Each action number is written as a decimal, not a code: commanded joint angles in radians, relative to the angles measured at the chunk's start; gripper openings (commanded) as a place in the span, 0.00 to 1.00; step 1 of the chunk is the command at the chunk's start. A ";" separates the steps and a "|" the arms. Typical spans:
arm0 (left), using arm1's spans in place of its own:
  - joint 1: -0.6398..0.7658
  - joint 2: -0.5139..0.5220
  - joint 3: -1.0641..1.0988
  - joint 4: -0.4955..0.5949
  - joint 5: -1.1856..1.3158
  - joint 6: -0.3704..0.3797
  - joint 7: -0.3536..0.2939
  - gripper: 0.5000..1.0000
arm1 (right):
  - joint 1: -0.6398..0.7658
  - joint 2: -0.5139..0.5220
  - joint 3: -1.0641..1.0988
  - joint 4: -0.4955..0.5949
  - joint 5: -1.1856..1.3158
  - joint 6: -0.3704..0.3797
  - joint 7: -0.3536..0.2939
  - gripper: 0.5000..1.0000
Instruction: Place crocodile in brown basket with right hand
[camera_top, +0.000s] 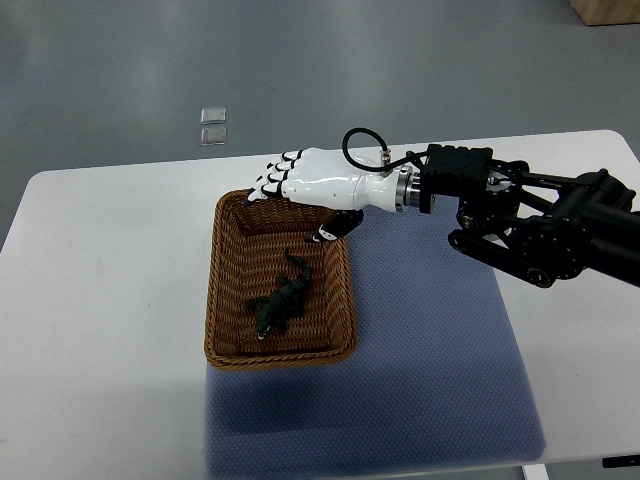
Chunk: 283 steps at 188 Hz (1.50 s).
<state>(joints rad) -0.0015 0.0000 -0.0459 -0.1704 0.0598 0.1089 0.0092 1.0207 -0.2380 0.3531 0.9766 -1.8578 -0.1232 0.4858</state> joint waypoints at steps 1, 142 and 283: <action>0.000 0.000 0.000 0.000 0.000 0.000 0.000 1.00 | -0.060 0.003 0.132 -0.027 0.037 0.057 -0.009 0.73; 0.000 0.000 0.000 0.000 0.000 0.000 0.000 1.00 | -0.215 0.078 0.656 -0.408 0.789 0.376 -0.268 0.79; 0.000 0.000 0.000 0.000 0.000 0.000 0.000 1.00 | -0.263 0.094 0.699 -0.484 1.114 0.359 -0.285 0.85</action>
<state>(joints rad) -0.0015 0.0000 -0.0457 -0.1704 0.0598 0.1089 0.0092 0.7585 -0.1456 1.0454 0.4849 -0.7762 0.2339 0.1956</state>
